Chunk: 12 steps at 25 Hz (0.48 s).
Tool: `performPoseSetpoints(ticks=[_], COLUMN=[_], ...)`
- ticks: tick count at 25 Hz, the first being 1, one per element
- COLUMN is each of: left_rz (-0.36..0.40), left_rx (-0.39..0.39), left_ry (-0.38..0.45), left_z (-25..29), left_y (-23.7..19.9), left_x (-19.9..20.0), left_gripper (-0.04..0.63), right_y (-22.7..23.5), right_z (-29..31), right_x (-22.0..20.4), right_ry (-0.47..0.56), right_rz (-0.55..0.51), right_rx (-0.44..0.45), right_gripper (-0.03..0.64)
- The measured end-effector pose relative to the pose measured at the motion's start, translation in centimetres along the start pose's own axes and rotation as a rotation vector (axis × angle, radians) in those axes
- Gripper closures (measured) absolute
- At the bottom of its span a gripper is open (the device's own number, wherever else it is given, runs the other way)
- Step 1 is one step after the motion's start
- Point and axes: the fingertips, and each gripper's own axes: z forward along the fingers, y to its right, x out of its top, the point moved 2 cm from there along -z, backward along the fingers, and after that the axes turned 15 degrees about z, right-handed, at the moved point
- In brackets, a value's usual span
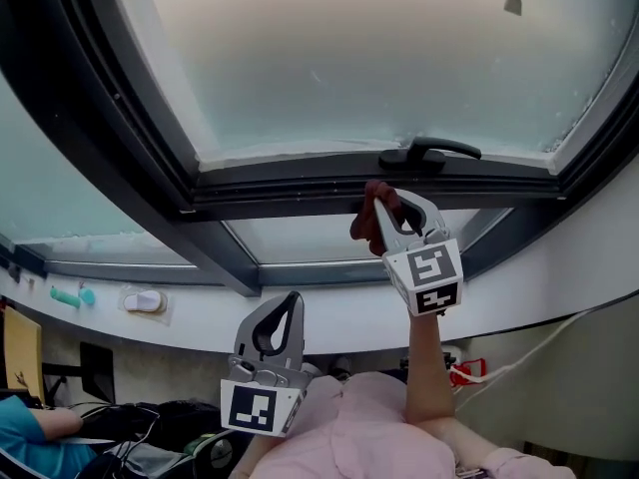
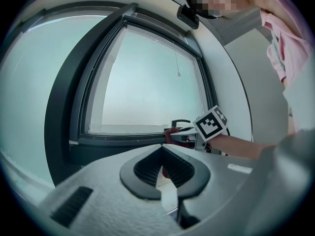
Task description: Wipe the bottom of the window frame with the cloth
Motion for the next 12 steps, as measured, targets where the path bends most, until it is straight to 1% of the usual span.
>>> performPoseSetpoints(ticks=[4, 8, 12], left_rz=[-0.004, -0.006, -0.014], left_rx=[-0.031, -0.094, -0.143], left_ry=[0.001, 0.009, 0.012], left_z=[0.9, 2.2, 3.4], left_y=[0.5, 1.7, 2.6], left_x=[-0.2, -0.2, -0.1], left_gripper=[0.595, 0.595, 0.595], right_y=[0.8, 1.7, 1.9], right_z=[0.1, -0.5, -0.5], right_x=[-0.1, -0.4, -0.5], right_ry=[0.011, 0.011, 0.007], right_rz=[0.004, 0.006, -0.003], right_rx=[-0.014, -0.043, -0.049], right_gripper=[0.561, 0.562, 0.562])
